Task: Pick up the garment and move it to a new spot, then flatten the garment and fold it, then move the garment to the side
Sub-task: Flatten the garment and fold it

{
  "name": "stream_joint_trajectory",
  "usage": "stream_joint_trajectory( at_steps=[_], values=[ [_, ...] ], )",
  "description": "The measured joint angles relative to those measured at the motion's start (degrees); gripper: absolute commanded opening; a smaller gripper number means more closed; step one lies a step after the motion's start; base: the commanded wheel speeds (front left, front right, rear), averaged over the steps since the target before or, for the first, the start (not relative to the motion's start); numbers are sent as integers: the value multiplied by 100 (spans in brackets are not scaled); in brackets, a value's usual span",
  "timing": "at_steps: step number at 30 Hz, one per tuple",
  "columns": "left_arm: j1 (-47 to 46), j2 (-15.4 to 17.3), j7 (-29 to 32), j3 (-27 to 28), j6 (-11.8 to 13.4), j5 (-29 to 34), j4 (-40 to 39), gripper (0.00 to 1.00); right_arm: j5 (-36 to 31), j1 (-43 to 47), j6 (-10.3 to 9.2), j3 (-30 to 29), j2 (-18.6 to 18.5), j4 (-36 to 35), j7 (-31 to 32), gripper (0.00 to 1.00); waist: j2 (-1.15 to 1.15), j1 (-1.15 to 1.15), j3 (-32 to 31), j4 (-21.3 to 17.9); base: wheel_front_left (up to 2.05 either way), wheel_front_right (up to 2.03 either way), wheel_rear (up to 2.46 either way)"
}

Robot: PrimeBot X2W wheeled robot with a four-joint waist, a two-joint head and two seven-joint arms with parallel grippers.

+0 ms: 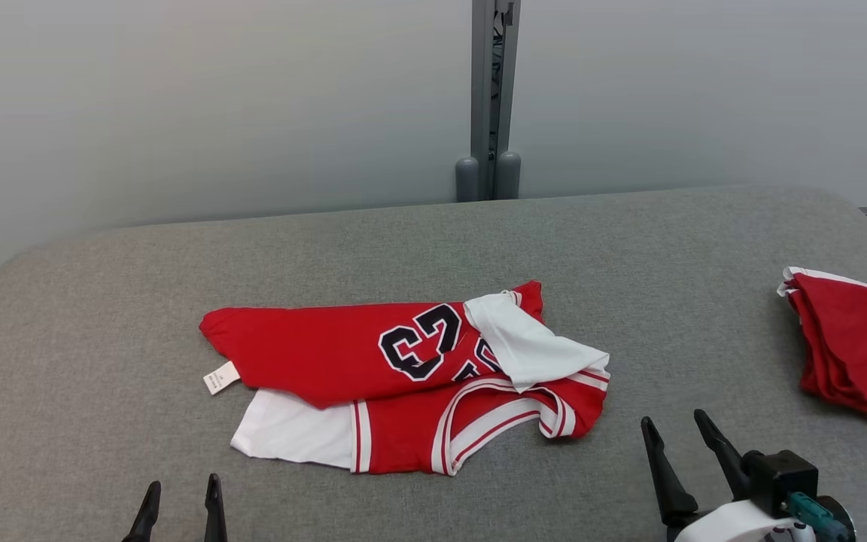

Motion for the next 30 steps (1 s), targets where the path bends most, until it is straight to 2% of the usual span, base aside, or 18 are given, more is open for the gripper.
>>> stream_joint_trajectory(
  at_steps=[7, 13, 23, 29, 30],
  values=[
    [-75, 1, 0, -164, 16, -133, -74, 100, -86, -227, 0, 368, -1, 159, 0, 100, 0, 0, 157, 177, 0, 0, 0],
    [-195, -1, 0, -397, -32, -276, -38, 100, -93, -700, 0, 668, 4, 442, 0, 100, 0, 0, 379, 497, 0, 0, 0],
    [-411, 0, 0, -579, -60, -400, -11, 100, -261, -1405, 0, 491, 5, 1111, 0, 100, 0, 0, 953, 1085, 0, 0, 0],
    [-539, 0, 0, -652, -34, -443, -1, 100, -380, -1538, 0, 389, 3, 1362, 0, 100, 0, 0, 1180, 1212, 0, 0, 0],
    [-555, -1, -1, -669, -33, -466, -3, 100, -392, -1548, 0, 386, 4, 1371, 0, 96, 0, 0, 1194, 1209, 0, 0, 0]
  ],
)
